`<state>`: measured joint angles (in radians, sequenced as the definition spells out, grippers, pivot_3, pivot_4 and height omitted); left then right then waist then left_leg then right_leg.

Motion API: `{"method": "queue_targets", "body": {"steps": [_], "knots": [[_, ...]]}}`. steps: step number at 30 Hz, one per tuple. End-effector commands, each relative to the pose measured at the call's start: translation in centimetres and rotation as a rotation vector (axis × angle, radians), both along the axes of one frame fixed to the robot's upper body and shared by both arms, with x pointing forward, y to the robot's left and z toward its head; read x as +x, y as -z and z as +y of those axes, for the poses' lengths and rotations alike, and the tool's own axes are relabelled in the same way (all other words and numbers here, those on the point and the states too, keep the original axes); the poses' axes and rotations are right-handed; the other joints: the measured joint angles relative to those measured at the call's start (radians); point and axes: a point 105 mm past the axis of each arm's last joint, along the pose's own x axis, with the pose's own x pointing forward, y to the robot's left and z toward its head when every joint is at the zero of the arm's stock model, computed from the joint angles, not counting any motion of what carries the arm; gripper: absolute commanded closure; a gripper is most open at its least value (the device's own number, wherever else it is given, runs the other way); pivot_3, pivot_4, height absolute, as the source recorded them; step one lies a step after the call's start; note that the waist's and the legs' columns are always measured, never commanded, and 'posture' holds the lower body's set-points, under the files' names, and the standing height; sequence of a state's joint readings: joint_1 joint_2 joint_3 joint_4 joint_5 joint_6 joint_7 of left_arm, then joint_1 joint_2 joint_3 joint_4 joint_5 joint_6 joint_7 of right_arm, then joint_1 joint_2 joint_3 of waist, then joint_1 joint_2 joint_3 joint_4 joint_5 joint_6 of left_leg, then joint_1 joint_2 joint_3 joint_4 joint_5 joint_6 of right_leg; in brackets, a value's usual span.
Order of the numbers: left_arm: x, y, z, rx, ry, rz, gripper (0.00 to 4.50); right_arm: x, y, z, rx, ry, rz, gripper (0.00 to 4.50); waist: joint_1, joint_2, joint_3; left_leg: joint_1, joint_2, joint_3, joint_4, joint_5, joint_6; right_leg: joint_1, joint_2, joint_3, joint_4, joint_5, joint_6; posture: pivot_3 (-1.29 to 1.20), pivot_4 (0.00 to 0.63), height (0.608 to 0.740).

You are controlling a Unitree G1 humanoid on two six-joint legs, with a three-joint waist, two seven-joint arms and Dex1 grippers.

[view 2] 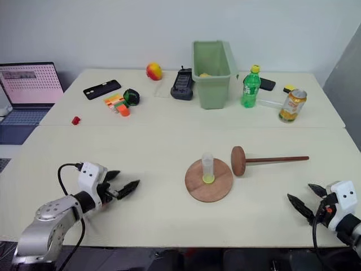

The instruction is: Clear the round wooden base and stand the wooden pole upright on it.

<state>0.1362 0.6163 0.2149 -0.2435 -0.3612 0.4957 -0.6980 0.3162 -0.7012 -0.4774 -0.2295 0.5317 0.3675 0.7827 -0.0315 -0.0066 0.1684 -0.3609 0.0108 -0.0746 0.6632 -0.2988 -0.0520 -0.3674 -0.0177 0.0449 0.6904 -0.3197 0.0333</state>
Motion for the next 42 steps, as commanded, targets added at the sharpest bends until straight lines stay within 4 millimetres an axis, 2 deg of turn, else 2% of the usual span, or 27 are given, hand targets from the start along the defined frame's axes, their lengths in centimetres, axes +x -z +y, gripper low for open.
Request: {"method": "queue_targets", "body": {"steps": [1, 5, 13, 18, 22, 26, 30, 37, 42], "knots": [[0.0, -0.2, -0.5, -0.013, 0.001, -0.006, 0.00, 0.8, 0.0, -0.2, -0.005, 0.034, -0.039, 0.04, 0.001, 0.000, 0.000, 0.000, 0.000, 0.000, 0.000, 0.000, 0.000, 0.000, 0.000, 0.000, 0.000, 0.000, 0.000, 0.00, 0.150, 0.740], [0.7, -0.3, -0.4, 0.017, -0.029, -0.051, 0.00, 1.0, 0.8, -0.4, -0.007, 0.064, -0.048, 0.04, 0.012, 0.000, -0.001, -0.003, -0.001, -0.002, 0.000, 0.000, 0.000, 0.000, 0.000, -0.001, -0.002, 0.000, 0.000, 0.00, 0.150, 0.740], [-0.8, -0.3, -2.7, 0.016, 0.103, -0.053, 0.00, -0.3, 2.1, -0.1, -0.016, 0.066, -0.049, 0.04, 0.009, 0.001, -0.002, -0.003, 0.000, -0.003, -0.001, 0.000, 0.000, -0.001, -0.002, 0.000, -0.002, 0.000, 0.000, 0.00, 0.150, 0.740], [-0.8, -2.3, -4.8, -0.004, 0.272, -0.074, 0.00, -1.0, 1.8, 1.6, -0.035, -0.038, -0.056, 0.04, 0.008, 0.001, -0.001, -0.003, 0.000, -0.003, 0.000, 0.000, 0.000, -0.001, -0.001, 0.000, -0.002, 0.000, 0.000, 0.00, 0.150, 0.740], [0.0, -4.9, -7.1, -0.022, 0.451, -0.111, 0.00, -1.3, 0.6, 3.4, -0.013, -0.141, -0.063, 0.04, 0.008, 0.001, -0.001, -0.004, 0.000, -0.003, 0.000, 0.000, 0.000, -0.001, -0.001, -0.001, -0.002, 0.000, 0.000, 0.00, 0.150, 0.740], [1.3, -8.7, -9.9, -0.033, 0.639, -0.177, 0.00, -1.4, -1.3, 5.4, 0.011, -0.234, -0.083, 0.04, 0.006, 0.001, -0.001, -0.004, -0.001, -0.003, 0.000, 0.000, 0.000, -0.001, 0.001, -0.001, -0.002, 0.000, 0.000, 0.00, 0.150, 0.740], [2.2, -11.1, -12.6, -0.069, 0.773, -0.207, 0.00, -2.6, -3.4, 8.0, 0.023, -0.370, -0.089, 0.04, 0.005, 0.000, -0.001, -0.004, -0.001, -0.002, 0.000, 0.000, 0.000, -0.001, 0.001, -0.002, -0.003, 0.000, 0.000, 0.00, 0.150, 0.740], [3.8, -12.7, -16.0, -0.103, 0.931, -0.232, 0.00, -3.0, -8.8, 11.7, 0.053, -0.511, -0.183, 0.04, 0.001, -0.003, 0.001, -0.004, -0.002, -0.003, 0.000, 0.000, 0.000, -0.001, 0.004, -0.003, -0.003, 0.000, 0.001, 0.00, 0.150, 0.740], [3.6, -12.4, -18.3, -0.107, 1.047, -0.227, 0.00, -2.7, -10.6, 13.3, 0.068, -0.506, -0.233, 0.04, 0.003, -0.003, 0.001, -0.006, -0.003, -0.003, 0.000, 0.000, 0.000, -0.001, 0.004, -0.003, -0.005, 0.000, 0.001, 0.00, 0.150, 0.740]]}}
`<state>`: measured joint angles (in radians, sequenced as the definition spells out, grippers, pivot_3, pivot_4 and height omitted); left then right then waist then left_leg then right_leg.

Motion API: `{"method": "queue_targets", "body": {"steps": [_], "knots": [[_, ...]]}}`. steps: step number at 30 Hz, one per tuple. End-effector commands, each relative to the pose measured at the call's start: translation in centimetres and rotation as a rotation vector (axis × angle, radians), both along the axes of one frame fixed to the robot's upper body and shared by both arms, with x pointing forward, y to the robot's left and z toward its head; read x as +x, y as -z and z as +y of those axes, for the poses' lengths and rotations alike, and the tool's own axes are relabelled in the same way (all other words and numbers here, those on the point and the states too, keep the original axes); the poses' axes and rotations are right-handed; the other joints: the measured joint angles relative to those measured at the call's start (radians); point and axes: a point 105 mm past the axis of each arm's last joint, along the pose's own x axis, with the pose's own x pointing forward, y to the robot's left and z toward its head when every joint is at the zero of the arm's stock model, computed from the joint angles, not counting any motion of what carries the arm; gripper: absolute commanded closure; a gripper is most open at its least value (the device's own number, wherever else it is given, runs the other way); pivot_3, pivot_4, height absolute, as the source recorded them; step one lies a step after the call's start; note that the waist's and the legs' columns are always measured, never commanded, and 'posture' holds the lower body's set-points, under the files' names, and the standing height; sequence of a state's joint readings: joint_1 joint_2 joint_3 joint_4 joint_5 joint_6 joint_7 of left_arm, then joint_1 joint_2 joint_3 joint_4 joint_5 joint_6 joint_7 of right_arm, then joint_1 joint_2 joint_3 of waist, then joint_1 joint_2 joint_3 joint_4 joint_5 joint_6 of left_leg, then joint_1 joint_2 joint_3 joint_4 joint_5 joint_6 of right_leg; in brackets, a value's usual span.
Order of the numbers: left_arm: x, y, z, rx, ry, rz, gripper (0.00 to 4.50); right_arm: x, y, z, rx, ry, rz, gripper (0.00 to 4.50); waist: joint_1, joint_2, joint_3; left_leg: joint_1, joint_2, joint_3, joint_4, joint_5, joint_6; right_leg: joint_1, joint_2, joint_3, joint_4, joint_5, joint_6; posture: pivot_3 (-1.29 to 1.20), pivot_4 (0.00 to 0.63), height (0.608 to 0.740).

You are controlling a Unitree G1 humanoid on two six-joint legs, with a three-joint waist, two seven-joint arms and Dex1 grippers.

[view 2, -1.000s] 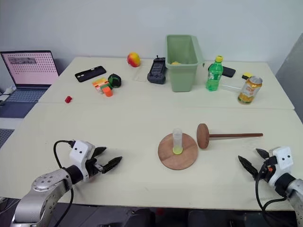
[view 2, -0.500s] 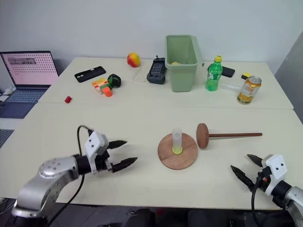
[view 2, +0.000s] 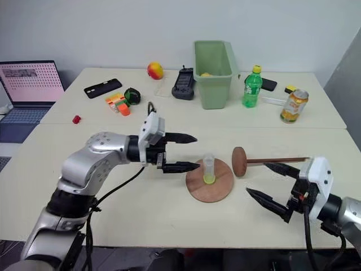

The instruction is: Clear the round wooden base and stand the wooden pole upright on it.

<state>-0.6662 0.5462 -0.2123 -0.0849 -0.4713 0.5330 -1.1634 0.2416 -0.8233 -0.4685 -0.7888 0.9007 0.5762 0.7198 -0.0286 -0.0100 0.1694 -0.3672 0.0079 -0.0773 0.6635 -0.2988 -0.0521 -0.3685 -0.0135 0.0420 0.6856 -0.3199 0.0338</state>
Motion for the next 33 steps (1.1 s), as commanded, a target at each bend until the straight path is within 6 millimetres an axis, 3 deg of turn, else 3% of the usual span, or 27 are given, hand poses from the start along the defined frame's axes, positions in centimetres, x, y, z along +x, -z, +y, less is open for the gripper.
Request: {"method": "queue_targets", "body": {"steps": [1, 16, 22, 33], "knots": [[-0.5, 0.0, -1.3, 0.008, 0.085, -0.020, 0.00, -0.3, -1.1, 1.0, 0.014, 0.004, -0.020, 0.04, 0.001, 0.000, 0.000, -0.001, 0.000, 0.000, 0.000, 0.000, 0.000, 0.000, 0.000, 0.000, -0.001, 0.000, 0.000, 0.00, 0.150, 0.740], [-0.2, 2.0, -3.1, 0.009, 0.148, -0.015, 0.00, -0.7, -0.9, 1.7, 0.027, 0.012, 0.013, 0.04, 0.002, 0.000, 0.000, -0.005, 0.000, -0.001, 0.001, 0.000, 0.000, -0.002, -0.001, -0.001, -0.003, 0.000, 0.000, 0.00, 0.150, 0.740], [-0.1, 1.8, -3.4, -0.005, 0.152, -0.015, 0.91, -0.9, -0.5, 1.3, 0.023, 0.022, 0.028, 0.00, 0.002, 0.000, 0.000, -0.006, 0.001, -0.001, 0.001, 0.000, 0.000, -0.002, -0.001, -0.001, -0.003, 0.000, 0.000, 0.00, 0.150, 0.740], [-0.1, 1.3, -3.2, -0.011, 0.142, -0.021, 3.18, -1.0, -0.5, 1.6, 0.029, 0.013, 0.031, 0.00, 0.002, 0.000, 0.000, -0.006, 0.001, -0.001, 0.001, 0.000, 0.000, -0.002, -0.001, -0.001, -0.003, 0.000, 0.000, 0.00, 0.150, 0.740]]}}
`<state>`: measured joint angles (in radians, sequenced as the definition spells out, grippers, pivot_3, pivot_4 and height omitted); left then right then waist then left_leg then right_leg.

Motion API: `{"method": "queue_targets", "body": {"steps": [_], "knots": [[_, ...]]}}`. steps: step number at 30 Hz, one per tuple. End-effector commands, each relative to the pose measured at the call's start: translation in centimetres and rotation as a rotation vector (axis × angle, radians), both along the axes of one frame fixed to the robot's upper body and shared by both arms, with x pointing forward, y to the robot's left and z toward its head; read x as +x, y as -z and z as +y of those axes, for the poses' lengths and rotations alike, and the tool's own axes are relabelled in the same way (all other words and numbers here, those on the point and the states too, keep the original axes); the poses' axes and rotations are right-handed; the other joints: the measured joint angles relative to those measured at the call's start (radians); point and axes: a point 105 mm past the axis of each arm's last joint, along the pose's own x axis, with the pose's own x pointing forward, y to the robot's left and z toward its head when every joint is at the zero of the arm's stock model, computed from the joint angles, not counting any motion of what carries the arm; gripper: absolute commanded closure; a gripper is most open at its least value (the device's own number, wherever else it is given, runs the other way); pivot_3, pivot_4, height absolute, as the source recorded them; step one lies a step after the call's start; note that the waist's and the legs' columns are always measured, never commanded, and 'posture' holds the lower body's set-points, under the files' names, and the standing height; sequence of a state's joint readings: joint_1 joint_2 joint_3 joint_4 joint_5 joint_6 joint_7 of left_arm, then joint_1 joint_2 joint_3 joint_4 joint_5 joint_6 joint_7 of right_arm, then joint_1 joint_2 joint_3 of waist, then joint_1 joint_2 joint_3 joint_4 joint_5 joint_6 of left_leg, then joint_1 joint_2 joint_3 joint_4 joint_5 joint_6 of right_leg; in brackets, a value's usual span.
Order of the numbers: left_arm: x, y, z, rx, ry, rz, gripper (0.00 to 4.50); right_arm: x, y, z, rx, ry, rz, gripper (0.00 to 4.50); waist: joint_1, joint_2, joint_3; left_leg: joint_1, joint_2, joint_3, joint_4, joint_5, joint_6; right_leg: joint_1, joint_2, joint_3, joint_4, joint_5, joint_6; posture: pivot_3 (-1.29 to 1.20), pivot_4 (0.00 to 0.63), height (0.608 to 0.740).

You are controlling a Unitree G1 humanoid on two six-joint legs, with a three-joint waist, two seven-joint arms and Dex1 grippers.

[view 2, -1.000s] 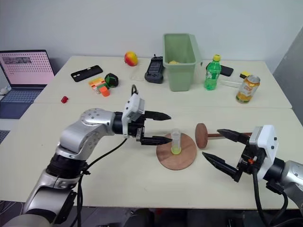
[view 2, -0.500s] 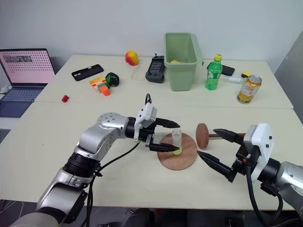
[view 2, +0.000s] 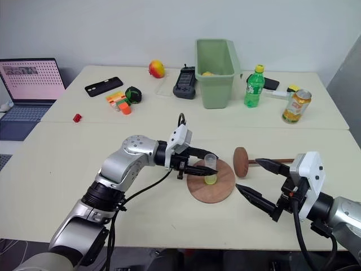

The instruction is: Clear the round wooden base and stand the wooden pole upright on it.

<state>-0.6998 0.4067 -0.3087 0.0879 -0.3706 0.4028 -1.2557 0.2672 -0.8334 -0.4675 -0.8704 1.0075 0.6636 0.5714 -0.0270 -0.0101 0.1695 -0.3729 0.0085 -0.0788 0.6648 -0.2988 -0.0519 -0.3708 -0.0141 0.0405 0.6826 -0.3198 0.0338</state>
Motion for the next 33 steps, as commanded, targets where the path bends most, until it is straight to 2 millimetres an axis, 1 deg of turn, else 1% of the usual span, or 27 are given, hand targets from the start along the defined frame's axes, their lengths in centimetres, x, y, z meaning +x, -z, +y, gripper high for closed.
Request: {"method": "queue_targets", "body": {"steps": [1, 5, 7, 10, 12, 13, 15, 16, 20, 22, 24, 26, 28, 30, 33], "knots": [[0.0, -1.5, 0.1, -0.029, 0.005, -0.053, 3.25, -0.4, -0.8, 0.5, 0.002, -0.030, -0.041, 0.00, 0.000, 0.000, 0.000, 0.000, 0.000, 0.000, 0.000, 0.000, 0.000, 0.000, 0.000, 0.000, 0.000, 0.000, 0.000, 0.00, 0.150, 0.740], [0.0, -2.0, 0.3, -0.039, -0.006, -0.055, 3.25, -0.2, -0.8, 0.7, 0.006, -0.036, -0.043, 0.00, 0.000, 0.000, 0.000, 0.000, 0.000, 0.000, 0.000, 0.000, 0.000, 0.000, 0.000, 0.000, 0.000, 0.000, 0.000, 0.00, 0.150, 0.740], [0.3, -2.6, 0.6, -0.050, -0.029, -0.070, 3.25, -0.1, -0.9, 0.9, 0.007, -0.050, -0.055, 0.00, 0.000, 0.000, 0.000, 0.000, 0.000, 0.000, 0.000, 0.000, 0.000, 0.000, 0.000, 0.000, 0.000, 0.000, 0.000, 0.00, 0.150, 0.740], [2.2, -4.9, 2.0, -0.097, -0.174, -0.105, 3.25, 0.3, -1.5, 1.4, 0.023, -0.073, -0.081, 0.00, -0.003, 0.000, 0.000, 0.000, 0.000, 0.000, 0.000, 0.000, 0.000, 0.000, 0.000, 0.000, 0.000, 0.000, 0.000, 0.00, 0.150, 0.740], [3.9, -6.5, 3.6, -0.135, -0.305, -0.123, 3.25, 0.6, -2.0, 1.9, 0.043, -0.094, -0.097, 0.00, -0.003, -0.001, 0.000, 0.000, 0.000, -0.001, 0.001, 0.000, 0.000, -0.001, 0.000, 0.000, 0.001, 0.000, 0.000, 0.00, 0.150, 0.740], [4.8, -7.2, 4.8, -0.152, -0.386, -0.134, 3.25, 0.7, -2.3, 2.3, 0.052, -0.106, -0.105, 0.00, -0.003, -0.001, 0.000, 0.000, 0.000, -0.001, 0.001, 0.000, 0.000, -0.001, 0.000, -0.001, 0.001, 0.000, 0.000, 0.00, 0.150, 0.740], [6.8, -8.3, 7.7, -0.183, -0.577, -0.166, 3.25, 1.0, -2.7, 3.1, 0.072, -0.135, -0.120, 0.00, -0.005, -0.001, 0.000, 0.000, 0.001, -0.002, 0.000, 0.000, 0.000, -0.001, 0.000, 0.000, 0.001, 0.000, 0.000, 0.00, 0.150, 0.740], [7.6, -8.6, 9.2, -0.193, -0.667, -0.180, 3.25, 1.2, -2.9, 3.5, 0.081, -0.147, -0.127, 0.00, -0.006, 0.000, 0.000, 0.000, 0.001, -0.002, 0.000, 0.000, 0.000, -0.001, 0.000, 0.000, 0.001, 0.000, 0.000, 0.00, 0.150, 0.740], [9.9, -8.0, 15.0, -0.178, -0.982, -0.256, 3.25, 2.3, -3.6, 5.3, 0.122, -0.201, -0.158, 0.00, -0.005, -0.001, 0.000, 0.000, 0.002, -0.003, 0.000, 0.000, 0.000, -0.002, 0.000, 0.000, 0.001, 0.000, 0.000, 0.00, 0.150, 0.740], [10.8, -7.1, 18.5, -0.168, -1.165, -0.279, 3.25, 3.1, -4.2, 6.4, 0.144, -0.237, -0.182, 0.00, -0.003, -0.001, 0.000, 0.000, 0.002, -0.004, 0.000, 0.000, 0.000, -0.003, -0.001, 0.000, 0.001, 0.000, 0.000, 0.00, 0.150, 0.740], [11.4, -6.6, 21.0, -0.186, -1.303, -0.290, 3.25, 3.6, -4.5, 7.2, 0.154, -0.266, -0.194, 0.00, -0.002, -0.002, 0.001, -0.001, 0.002, -0.004, 0.001, 0.000, -0.001, -0.004, -0.002, -0.001, 0.001, 0.000, 0.000, 0.00, 0.150, 0.740], [12.0, -6.4, 22.7, -0.221, -1.404, -0.294, 3.25, 3.9, -4.6, 7.5, 0.152, -0.285, -0.198, 0.00, 0.001, -0.002, 0.000, -0.003, 0.002, -0.005, 0.001, 0.000, -0.001, -0.005, -0.003, -0.001, 0.001, 0.000, 0.000, 0.00, 0.150, 0.740], [12.5, -6.0, 24.5, -0.245, -1.508, -0.294, 3.25, 4.1, -4.5, 7.7, 0.148, -0.298, -0.199, 0.00, 0.008, -0.003, 0.000, -0.008, 0.000, -0.008, 0.003, 0.001, -0.001, -0.008, -0.004, -0.003, 0.000, 0.001, 0.001, 0.00, 0.150, 0.740], [12.9, -5.2, 25.7, -0.246, -1.579, -0.296, 3.25, 4.3, -4.5, 7.7, 0.146, -0.298, -0.199, 0.00, 0.012, -0.003, 0.000, -0.011, 0.000, -0.008, 0.004, 0.002, -0.004, -0.010, -0.005, -0.003, 0.001, 0.001, 0.001, 0.00, 0.150, 0.740], [13.6, -4.0, 26.5, -0.250, -1.637, -0.269, 3.25, 4.6, -4.4, 7.5, 0.140, -0.288, -0.197, 0.00, 0.018, -0.004, 0.000, -0.012, -0.001, -0.006, 0.004, 0.002, -0.004, -0.011, -0.005, -0.004, 0.001, 0.001, 0.002, 0.00, 0.150, 0.740]]}}
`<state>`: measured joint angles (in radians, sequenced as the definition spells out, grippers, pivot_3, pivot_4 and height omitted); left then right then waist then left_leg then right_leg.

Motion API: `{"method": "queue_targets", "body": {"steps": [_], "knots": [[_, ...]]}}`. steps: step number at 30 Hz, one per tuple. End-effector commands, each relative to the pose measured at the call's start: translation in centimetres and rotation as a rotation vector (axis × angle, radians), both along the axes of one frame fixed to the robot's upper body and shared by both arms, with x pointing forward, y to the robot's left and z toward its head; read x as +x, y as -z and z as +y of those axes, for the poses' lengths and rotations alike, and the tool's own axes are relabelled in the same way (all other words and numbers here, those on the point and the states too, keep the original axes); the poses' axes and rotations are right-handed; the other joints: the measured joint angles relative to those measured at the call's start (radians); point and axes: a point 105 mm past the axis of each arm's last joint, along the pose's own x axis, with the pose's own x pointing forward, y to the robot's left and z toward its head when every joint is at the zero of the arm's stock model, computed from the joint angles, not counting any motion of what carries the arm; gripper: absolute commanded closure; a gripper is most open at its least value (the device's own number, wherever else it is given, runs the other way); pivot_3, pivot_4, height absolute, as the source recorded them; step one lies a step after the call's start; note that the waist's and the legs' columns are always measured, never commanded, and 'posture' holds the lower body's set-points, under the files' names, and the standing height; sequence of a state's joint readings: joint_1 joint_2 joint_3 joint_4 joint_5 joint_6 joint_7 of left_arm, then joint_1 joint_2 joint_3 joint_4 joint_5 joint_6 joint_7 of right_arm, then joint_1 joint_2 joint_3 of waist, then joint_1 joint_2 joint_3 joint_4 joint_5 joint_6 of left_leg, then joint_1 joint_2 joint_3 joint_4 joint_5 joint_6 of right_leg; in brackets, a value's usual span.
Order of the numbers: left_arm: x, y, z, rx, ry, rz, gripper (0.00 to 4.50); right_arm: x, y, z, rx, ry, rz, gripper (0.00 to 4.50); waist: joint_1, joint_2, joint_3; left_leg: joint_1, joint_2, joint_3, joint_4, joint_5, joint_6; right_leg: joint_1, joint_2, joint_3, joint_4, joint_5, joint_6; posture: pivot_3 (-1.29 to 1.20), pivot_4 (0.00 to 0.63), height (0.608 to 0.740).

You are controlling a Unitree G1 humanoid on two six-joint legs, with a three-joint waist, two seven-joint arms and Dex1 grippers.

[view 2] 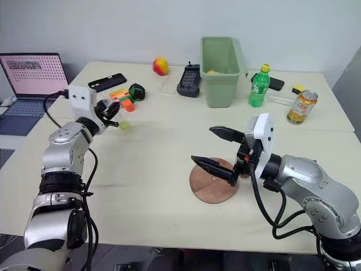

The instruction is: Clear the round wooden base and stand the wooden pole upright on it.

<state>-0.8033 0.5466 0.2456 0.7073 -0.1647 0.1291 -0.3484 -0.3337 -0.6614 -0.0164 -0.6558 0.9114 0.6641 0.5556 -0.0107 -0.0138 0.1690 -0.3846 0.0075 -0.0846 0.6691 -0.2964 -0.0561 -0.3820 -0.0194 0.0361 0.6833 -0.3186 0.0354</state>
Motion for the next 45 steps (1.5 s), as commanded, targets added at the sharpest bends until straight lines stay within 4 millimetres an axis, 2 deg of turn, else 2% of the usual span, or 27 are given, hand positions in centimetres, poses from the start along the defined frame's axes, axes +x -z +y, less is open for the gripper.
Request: {"method": "queue_targets", "body": {"steps": [1, 6, 15, 16, 18, 27, 30, 34, 40, 43, 45], "knots": [[0.7, -0.7, 0.6, -0.008, -0.048, -0.059, 3.25, -0.1, -0.8, -0.1, 0.000, -0.002, -0.051, 0.00, 0.002, 0.000, 0.000, 0.000, 0.000, 0.001, 0.000, 0.000, 0.000, 0.000, 0.000, -0.001, 0.001, 0.000, 0.000, 0.00, 0.150, 0.740], [1.2, 0.3, 0.4, -0.033, -0.031, -0.049, 3.25, -0.2, -0.7, -0.4, 0.000, 0.015, -0.046, 0.00, 0.002, 0.000, 0.000, 0.000, 0.000, 0.003, 0.001, 0.000, 0.000, -0.003, 0.000, 0.001, 0.005, 0.000, 0.001, 0.00, 0.150, 0.740], [1.5, 0.3, 1.3, -0.078, -0.062, -0.025, 3.25, 0.0, -0.4, -1.0, -0.006, 0.078, -0.048, 0.00, -0.001, 0.000, 0.000, 0.000, -0.002, 0.003, 0.007, -0.002, 0.004, -0.004, 0.001, 0.001, 0.013, 0.000, 0.001, 0.00, 0.150, 0.740], [1.5, 0.4, 1.3, -0.077, -0.063, -0.025, 2.55, 0.0, -0.3, -1.0, -0.005, 0.080, -0.046, 0.00, -0.003, 0.000, 0.000, 0.000, -0.001, 0.003, 0.007, -0.002, 0.004, -0.004, 0.001, 0.001, 0.013, 0.000, 0.001, 0.00, 0.150, 0.740], [1.4, 0.3, 1.5, -0.077, -0.061, -0.026, 2.25, -0.1, -0.3, -0.9, -0.003, 0.082, -0.045, 0.00, -0.007, 0.000, 0.000, 0.000, -0.001, 0.003, 0.007, -0.002, 0.004, -0.004, 0.001, 0.001, 0.014, 0.000, 0.001, 0.00, 0.150, 0.740], [0.6, -0.7, 2.5, -0.053, -0.046, -0.053, 0.27, 0.0, 0.1, -0.9, 0.001, 0.082, -0.033, 0.00, -0.020, -0.001, 0.000, -0.001, -0.001, 0.003, 0.008, -0.002, 0.004, -0.006, 0.001, 0.001, 0.014, 0.000, 0.001, 0.00, 0.150, 0.740], [0.1, -0.7, 2.6, -0.049, -0.032, -0.056, 0.03, 0.0, 0.2, -1.0, 0.002, 0.081, -0.030, 0.00, -0.021, -0.001, 0.000, -0.001, 0.001, 0.003, 0.007, -0.002, 0.004, -0.006, 0.001, 0.002, 0.014, 0.000, 0.001, 0.00, 0.150, 0.740], [-1.6, -0.8, 2.5, -0.043, -0.012, -0.044, 0.03, 0.1, 0.3, -1.1, 0.006, 0.087, -0.027, 0.00, -0.021, -0.001, 0.000, -0.001, 0.002, 0.003, 0.007, -0.002, 0.004, -0.006, 0.001, 0.003, 0.014, 0.000, 0.001, 0.00, 0.150, 0.740], [-6.0, -0.6, 0.9, -0.015, 0.081, 0.081, 0.03, 0.1, 0.8, -1.8, -0.002, 0.126, -0.011, 0.00, -0.021, -0.001, 0.000, -0.001, 0.004, 0.003, 0.007, -0.002, 0.004, -0.006, -0.001, 0.005, 0.014, 0.000, 0.001, 0.00, 0.150, 0.740], [-9.1, -1.0, 0.0, 0.026, 0.138, 0.200, 0.03, 0.5, 1.3, -3.7, -0.029, 0.210, 0.001, 0.00, -0.019, -0.001, 0.000, -0.002, 0.004, 0.001, 0.007, -0.002, 0.004, -0.006, -0.001, 0.005, 0.014, 0.000, 0.000, 0.00, 0.150, 0.740], [-11.3, -1.0, -2.0, 0.050, 0.269, 0.306, 0.03, 0.7, 1.8, -5.1, -0.062, 0.273, 0.011, 0.00, -0.019, -0.002, 0.000, -0.002, 0.004, 0.001, 0.007, -0.002, 0.004, -0.006, 0.000, 0.005, 0.014, 0.000, 0.000, 0.00, 0.150, 0.740]]}}
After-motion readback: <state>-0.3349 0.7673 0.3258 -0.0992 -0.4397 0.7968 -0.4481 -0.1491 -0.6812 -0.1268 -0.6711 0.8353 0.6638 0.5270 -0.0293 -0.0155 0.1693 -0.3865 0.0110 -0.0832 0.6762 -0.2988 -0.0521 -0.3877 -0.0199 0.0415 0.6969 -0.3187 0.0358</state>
